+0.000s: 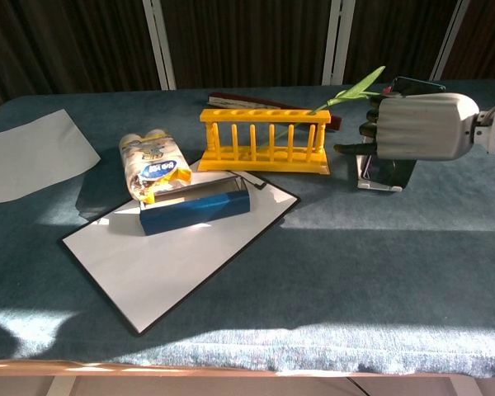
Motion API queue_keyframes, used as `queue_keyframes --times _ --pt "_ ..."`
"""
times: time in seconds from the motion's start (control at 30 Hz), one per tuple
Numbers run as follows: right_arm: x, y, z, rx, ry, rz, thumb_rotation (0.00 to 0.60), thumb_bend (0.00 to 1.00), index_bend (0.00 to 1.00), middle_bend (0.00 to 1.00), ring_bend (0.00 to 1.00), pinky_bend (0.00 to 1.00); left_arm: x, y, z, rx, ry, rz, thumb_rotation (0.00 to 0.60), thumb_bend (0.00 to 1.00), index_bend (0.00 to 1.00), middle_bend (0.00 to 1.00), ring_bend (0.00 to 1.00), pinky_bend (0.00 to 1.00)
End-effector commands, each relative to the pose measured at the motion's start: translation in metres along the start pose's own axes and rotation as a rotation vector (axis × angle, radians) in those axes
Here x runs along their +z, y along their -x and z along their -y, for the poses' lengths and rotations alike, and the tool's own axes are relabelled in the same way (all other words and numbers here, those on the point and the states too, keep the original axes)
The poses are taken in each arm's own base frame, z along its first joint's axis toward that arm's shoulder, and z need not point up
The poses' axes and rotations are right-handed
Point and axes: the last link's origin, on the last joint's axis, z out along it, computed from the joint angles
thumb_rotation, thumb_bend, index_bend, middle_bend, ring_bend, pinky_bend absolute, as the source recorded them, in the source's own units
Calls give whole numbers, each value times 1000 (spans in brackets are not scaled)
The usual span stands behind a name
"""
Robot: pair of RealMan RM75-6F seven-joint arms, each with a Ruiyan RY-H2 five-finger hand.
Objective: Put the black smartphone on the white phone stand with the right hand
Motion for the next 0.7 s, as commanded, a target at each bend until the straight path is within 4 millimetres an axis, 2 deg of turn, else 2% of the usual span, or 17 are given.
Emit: queue_keyframes --times 0.03,0.33,0.7 --pt "1 0 0 0 1 0 600 387 168 535 538 607 0 0 0 0 0 0 600 371 0 0 0 0" --pt "4 1 3 -6 7 13 600 387 155 517 519 598 0 0 0 1 -2 1 600 371 0 0 0 0" --pt "8 2 5 6 28 37 600 386 8 420 420 549 0 1 0 5 -3 7 600 372 0 0 0 0"
